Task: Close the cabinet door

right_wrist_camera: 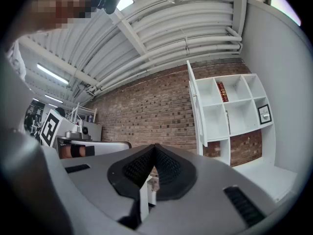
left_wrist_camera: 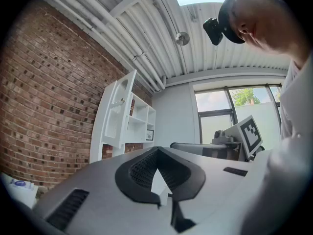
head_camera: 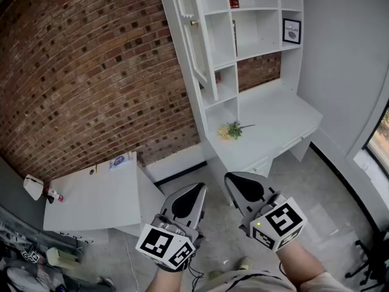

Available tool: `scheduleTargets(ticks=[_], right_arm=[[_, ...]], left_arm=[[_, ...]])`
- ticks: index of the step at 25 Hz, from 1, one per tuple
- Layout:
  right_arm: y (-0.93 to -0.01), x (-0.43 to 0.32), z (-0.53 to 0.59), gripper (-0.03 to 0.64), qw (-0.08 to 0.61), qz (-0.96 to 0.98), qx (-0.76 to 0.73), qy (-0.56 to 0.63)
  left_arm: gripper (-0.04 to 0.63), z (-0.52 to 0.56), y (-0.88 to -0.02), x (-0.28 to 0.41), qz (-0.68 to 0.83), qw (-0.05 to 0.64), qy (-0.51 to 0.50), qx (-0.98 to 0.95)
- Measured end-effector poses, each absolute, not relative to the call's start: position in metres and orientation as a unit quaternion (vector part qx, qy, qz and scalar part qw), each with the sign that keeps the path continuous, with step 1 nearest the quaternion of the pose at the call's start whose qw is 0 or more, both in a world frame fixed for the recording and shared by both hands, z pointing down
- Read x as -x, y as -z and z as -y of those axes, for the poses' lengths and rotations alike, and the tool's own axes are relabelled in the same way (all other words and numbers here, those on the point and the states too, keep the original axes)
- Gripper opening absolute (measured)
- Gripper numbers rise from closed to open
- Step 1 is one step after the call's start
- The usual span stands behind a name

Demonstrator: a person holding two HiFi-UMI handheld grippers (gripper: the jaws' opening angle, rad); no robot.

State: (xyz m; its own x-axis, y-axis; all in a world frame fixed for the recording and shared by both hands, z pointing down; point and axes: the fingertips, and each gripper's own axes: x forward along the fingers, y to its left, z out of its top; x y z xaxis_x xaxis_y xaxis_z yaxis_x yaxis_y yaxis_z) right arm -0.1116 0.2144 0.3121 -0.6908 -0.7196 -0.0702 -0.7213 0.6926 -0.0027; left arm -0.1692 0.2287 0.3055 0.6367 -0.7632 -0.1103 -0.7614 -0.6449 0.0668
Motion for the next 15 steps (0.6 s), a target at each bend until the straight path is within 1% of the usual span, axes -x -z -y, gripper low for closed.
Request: scheduleTargets(ticks=[6, 15], right_arm=[[-0.311, 0.111, -0.213, 0.017, 0.035, -0.920, 0.390, -0.016], [-0.307, 0.100, -0.210, 0.018, 0.064, -0.922, 0.382, 0.014]], left_arm=[[0.009, -0.227, -0.305, 0.167, 0.422, 0.004, 0.063, -0.905], [0.009, -0.222, -0.303, 0.165, 0.426, 0.003, 0.061, -0.903]])
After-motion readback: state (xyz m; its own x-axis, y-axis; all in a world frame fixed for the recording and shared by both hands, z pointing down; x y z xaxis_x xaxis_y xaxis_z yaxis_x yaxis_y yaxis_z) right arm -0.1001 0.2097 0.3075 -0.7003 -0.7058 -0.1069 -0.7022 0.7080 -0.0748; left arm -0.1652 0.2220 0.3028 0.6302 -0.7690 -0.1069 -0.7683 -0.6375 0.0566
